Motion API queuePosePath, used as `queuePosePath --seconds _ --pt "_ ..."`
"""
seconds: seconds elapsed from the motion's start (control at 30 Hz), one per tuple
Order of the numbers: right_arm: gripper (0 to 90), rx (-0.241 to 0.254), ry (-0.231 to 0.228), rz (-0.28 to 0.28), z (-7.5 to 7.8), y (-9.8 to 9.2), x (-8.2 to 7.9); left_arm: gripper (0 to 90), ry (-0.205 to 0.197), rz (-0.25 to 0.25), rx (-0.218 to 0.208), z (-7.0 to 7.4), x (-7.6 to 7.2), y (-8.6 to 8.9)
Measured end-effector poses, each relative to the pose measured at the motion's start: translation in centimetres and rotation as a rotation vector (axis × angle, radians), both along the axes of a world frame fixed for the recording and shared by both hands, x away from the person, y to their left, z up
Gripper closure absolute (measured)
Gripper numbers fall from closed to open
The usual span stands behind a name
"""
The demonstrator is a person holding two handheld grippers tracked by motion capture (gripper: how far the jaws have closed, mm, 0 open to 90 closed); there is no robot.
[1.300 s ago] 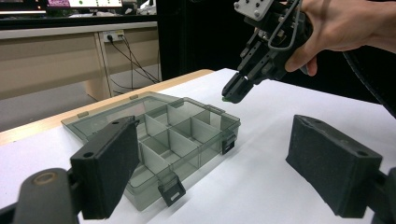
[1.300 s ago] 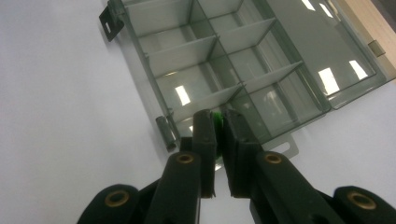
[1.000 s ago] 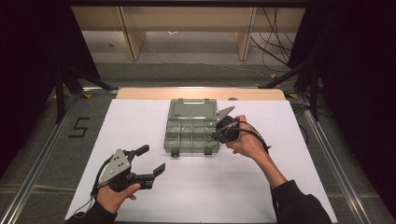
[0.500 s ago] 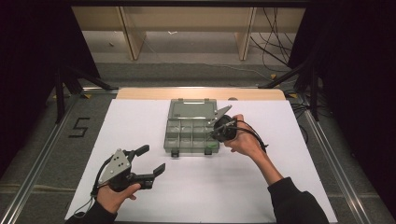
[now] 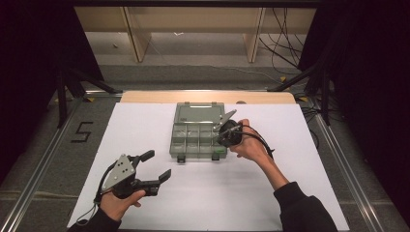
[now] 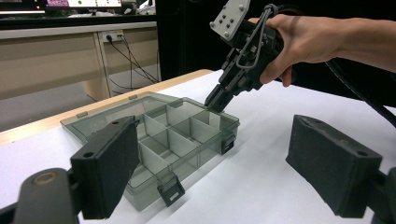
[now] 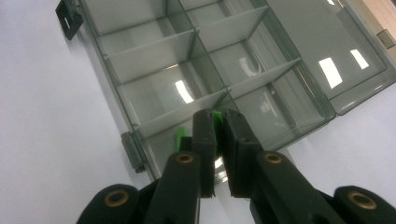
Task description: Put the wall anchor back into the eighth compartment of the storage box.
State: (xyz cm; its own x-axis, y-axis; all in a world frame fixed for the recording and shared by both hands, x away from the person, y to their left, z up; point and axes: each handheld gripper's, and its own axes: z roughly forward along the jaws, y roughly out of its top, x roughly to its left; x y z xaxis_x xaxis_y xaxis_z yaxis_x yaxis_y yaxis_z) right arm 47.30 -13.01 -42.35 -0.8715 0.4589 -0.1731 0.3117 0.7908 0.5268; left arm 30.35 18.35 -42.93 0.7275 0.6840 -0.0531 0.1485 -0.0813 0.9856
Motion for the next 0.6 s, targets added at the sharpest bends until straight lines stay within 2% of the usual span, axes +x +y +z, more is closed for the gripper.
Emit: queuePosePath --seconds 0.13,0.27,0.37,0.43,0.53,0.6 --pt "81.8 0.000 0.007 -0.001 -0.2 0.1 0.2 16.0 -0.003 -0.004 -0.007 0.0 0.1 0.0" --pt "70.0 0.020 0.006 -0.033 -0.1 0.1 0.2 16.0 0.000 0.000 -0.002 0.0 0.0 0.0" --pt "57.3 0.063 -0.018 -0.056 0.2 0.0 0.1 16.1 0.002 0.001 -0.007 0.0 0.0 0.0" --pt "51.8 0.090 -0.011 -0.078 0.5 -0.1 0.0 16.0 0.002 0.001 -0.007 0.0 0.0 0.0" --pt "47.4 0.111 -0.017 -0.097 0.8 -0.4 -0.3 16.0 -0.001 0.000 -0.007 0.0 0.0 0.0" --pt "45.3 0.146 -0.031 -0.110 0.9 -0.6 -0.5 16.0 -0.001 0.000 -0.008 0.1 -0.1 0.0"
